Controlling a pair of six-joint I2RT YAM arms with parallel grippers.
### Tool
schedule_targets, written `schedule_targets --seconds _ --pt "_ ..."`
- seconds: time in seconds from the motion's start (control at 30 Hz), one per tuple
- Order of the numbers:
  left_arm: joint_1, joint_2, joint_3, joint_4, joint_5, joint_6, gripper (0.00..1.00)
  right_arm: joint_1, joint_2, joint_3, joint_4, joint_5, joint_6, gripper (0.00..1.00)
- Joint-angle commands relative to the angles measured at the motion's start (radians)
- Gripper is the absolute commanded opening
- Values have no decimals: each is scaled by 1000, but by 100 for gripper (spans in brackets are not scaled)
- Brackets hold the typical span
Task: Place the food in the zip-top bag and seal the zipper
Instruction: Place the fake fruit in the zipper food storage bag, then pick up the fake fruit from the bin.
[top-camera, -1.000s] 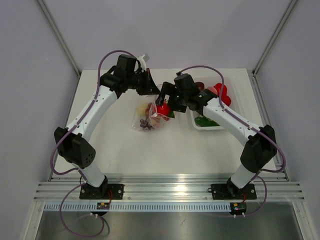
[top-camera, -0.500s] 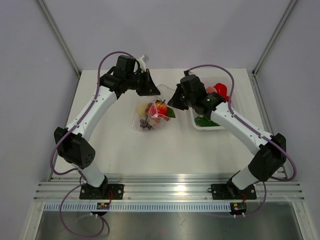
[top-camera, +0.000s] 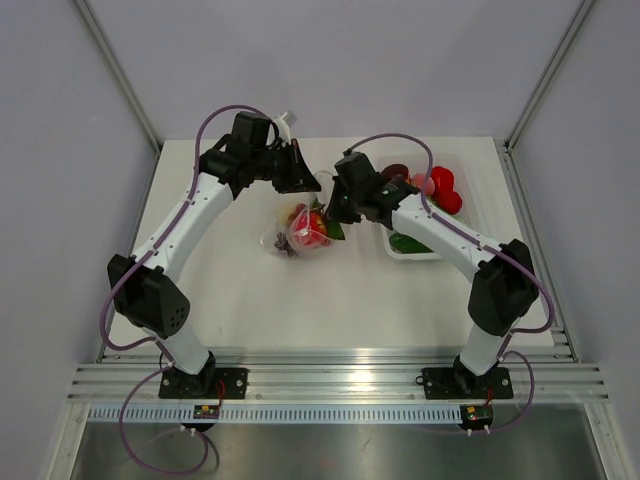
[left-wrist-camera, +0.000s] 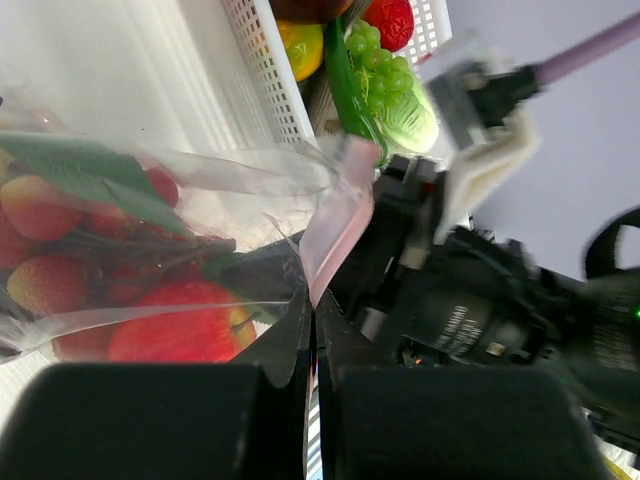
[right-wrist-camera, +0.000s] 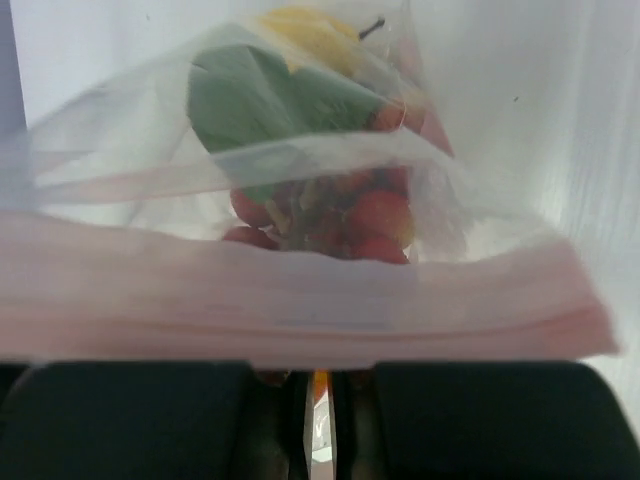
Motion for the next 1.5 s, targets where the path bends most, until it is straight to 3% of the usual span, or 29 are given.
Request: schedule_targets --seconds 0.0,0.17,0.27,0.3,0.4,0.7,1.47 --pt "4 -63 -5 70 41 -9 0 -14 -113 73 -38 119 -60 13" --pt "6 -68 -8 68 32 -4 0 -125 -232 32 -51 176 -93 33" --pt "6 -66 -8 73 35 -6 0 -252 -240 18 -51 112 -105 69" --pt "6 -66 -9 74 37 -7 0 -277 -228 24 -51 74 -116 87" --pt "6 -57 -8 87 41 -15 0 -340 -130 105 -109 112 -168 97" --pt "6 -51 9 53 24 16 0 -462 97 257 -163 103 -191 99" --pt "9 -34 48 16 31 48 0 -487 433 518 -215 32 -182 100"
